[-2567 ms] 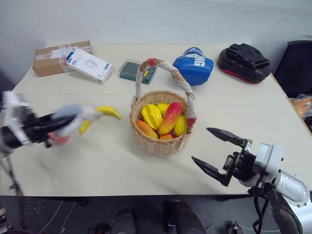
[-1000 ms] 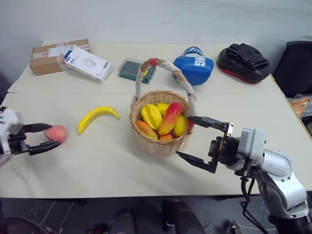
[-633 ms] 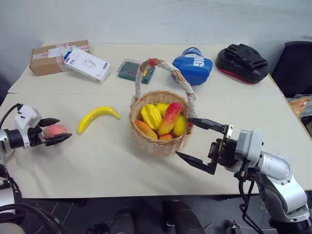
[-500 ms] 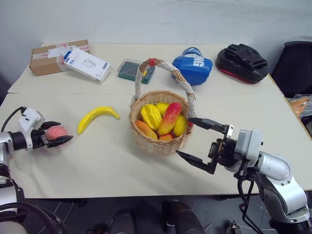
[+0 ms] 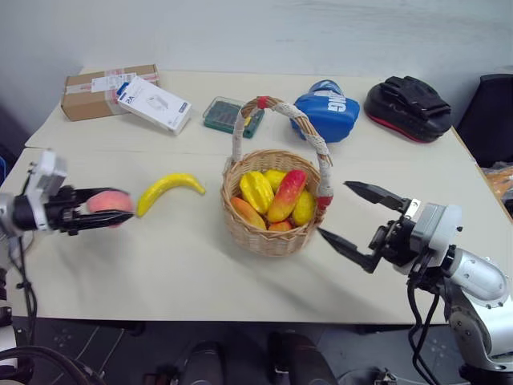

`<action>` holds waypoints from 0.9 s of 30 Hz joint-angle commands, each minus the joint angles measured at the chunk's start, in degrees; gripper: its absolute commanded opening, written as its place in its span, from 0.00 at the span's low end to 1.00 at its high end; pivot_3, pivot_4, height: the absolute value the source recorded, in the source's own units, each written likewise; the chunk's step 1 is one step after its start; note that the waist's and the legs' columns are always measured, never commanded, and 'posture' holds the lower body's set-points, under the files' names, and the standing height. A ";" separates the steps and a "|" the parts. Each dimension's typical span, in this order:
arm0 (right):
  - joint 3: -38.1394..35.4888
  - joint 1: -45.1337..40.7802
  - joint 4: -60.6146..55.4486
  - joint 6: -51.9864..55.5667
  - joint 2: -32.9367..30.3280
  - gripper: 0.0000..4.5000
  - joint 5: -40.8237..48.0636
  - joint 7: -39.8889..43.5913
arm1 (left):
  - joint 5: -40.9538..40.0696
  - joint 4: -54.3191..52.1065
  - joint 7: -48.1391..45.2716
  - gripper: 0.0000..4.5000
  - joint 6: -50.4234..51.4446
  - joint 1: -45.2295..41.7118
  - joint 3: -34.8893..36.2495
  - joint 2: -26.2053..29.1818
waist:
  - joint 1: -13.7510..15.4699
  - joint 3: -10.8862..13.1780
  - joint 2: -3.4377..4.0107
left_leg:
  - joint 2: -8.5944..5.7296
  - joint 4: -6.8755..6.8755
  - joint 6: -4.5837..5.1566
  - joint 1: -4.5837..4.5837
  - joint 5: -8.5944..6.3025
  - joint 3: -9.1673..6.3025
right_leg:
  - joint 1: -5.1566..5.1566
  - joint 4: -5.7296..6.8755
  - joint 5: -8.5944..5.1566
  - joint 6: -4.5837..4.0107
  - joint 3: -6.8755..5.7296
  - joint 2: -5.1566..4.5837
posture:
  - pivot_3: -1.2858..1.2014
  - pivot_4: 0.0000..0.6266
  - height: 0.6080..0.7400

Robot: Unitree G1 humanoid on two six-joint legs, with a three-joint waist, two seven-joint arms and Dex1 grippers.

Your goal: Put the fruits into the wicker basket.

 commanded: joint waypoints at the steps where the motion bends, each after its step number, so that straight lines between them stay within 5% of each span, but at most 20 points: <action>1: -4.63 3.12 -1.97 -1.17 -1.45 1.00 0.17 0.11 | -5.54 -16.15 7.00 0.60 5.48 -3.43 -3.61 -6.77 | 0.09 0.04 0.09 | -0.05 0.01 0.01 0.02 0.01 -0.01 | 0.00 0.00 0.02 0.03 0.07 0.03 | 0.52 0.24 1.00; 3: -6.65 5.97 -3.56 -0.36 -2.08 1.00 0.97 0.42 | -8.34 -20.99 13.13 0.60 7.89 -7.96 -5.00 -13.83 | 0.38 0.09 0.11 | -0.06 0.09 0.01 -0.05 0.05 -0.01 | 0.01 0.03 0.04 0.09 0.11 0.17 | 0.52 0.24 1.00; 12: -9.26 11.01 -8.59 2.47 -1.70 1.00 1.95 -3.13 | 2.62 -14.01 26.23 0.60 7.90 -13.91 -17.59 -27.49 | -1.48 0.11 0.15 | -0.29 -0.13 -0.23 0.72 0.20 -0.25 | 0.22 0.19 0.11 0.22 1.12 0.45 | 0.52 0.24 1.00; 13: -9.18 11.64 -9.55 2.81 -1.47 1.00 2.10 -3.80 | 4.36 -13.55 26.50 0.76 6.47 -13.63 -18.65 -27.71 | -1.55 0.12 0.14 | -0.29 -0.17 -0.25 0.74 0.21 -0.27 | 0.20 0.20 0.10 0.21 1.13 0.47 | 0.52 0.24 1.00; 17: -8.28 11.41 -10.81 2.94 -0.90 1.00 2.40 -4.99 | 4.33 -13.73 25.97 0.99 4.71 -12.70 -17.08 -26.77 | -1.69 0.12 0.14 | -0.25 -0.19 -0.57 0.71 0.28 -0.24 | 0.08 0.20 0.10 0.21 1.35 0.62 | 0.52 0.24 1.00; 27: -0.63 1.33 -7.96 2.42 -0.65 1.00 3.42 -2.64 | 0.60 -14.50 21.70 0.99 -2.70 2.72 2.73 -12.58 | -2.67 0.15 0.17 | 0.04 -0.21 -0.46 0.86 0.06 -0.07 | 0.02 0.19 0.11 0.03 1.60 0.94 | 0.52 0.24 1.00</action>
